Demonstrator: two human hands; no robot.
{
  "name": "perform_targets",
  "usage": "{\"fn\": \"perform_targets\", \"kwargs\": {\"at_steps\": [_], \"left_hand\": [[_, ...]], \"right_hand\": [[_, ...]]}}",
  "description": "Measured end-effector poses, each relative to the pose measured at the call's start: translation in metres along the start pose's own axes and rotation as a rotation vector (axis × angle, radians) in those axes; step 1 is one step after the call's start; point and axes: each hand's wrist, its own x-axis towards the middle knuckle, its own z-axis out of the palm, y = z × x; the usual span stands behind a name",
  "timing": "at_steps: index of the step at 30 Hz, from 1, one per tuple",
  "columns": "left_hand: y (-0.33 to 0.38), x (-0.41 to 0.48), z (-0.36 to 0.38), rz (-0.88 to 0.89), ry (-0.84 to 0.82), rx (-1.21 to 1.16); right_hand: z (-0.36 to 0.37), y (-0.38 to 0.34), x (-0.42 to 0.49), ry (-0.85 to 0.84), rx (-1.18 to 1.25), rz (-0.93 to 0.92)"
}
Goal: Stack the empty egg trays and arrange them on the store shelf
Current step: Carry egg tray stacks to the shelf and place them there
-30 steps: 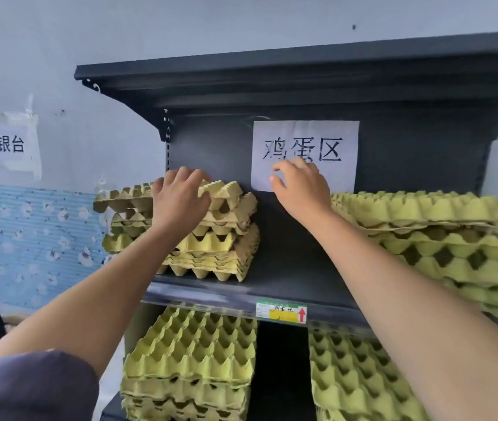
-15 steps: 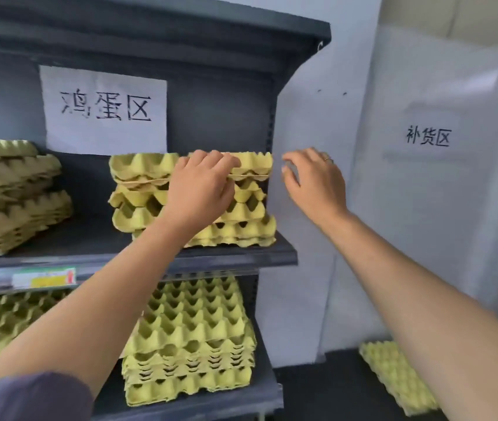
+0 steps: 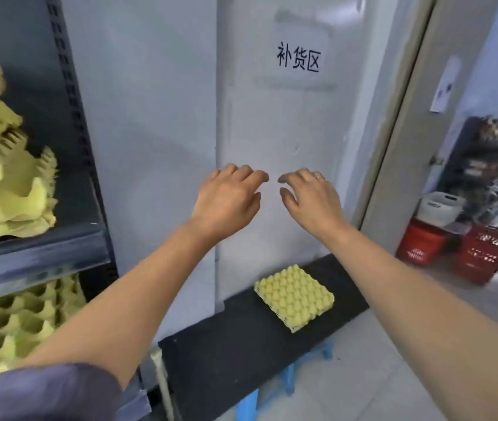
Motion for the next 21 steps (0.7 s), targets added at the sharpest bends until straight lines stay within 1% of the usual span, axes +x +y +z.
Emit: {"fn": "perform_targets", "kwargs": {"at_steps": [4, 11, 17, 21], "left_hand": [[0.005, 0.022, 0.079, -0.032, -0.147, -0.107], [0.025, 0.039, 0.196, -0.069, -0.358, -0.225], [0.053, 0.054, 0.289, -0.099, -0.515, -0.235], [0.067, 0.057, 0.34, -0.176, -0.652, -0.199]], "right_hand": [[0.036, 0.057, -0.005, -0.141, -0.071, 0.078], [0.085, 0.146, -0.024, -0.382, -0.1, 0.166], [0.13, 0.236, -0.035, -0.526, -0.118, 0.208], [0.16, 0.293, -0.042, -0.632, -0.087, 0.253]]}}
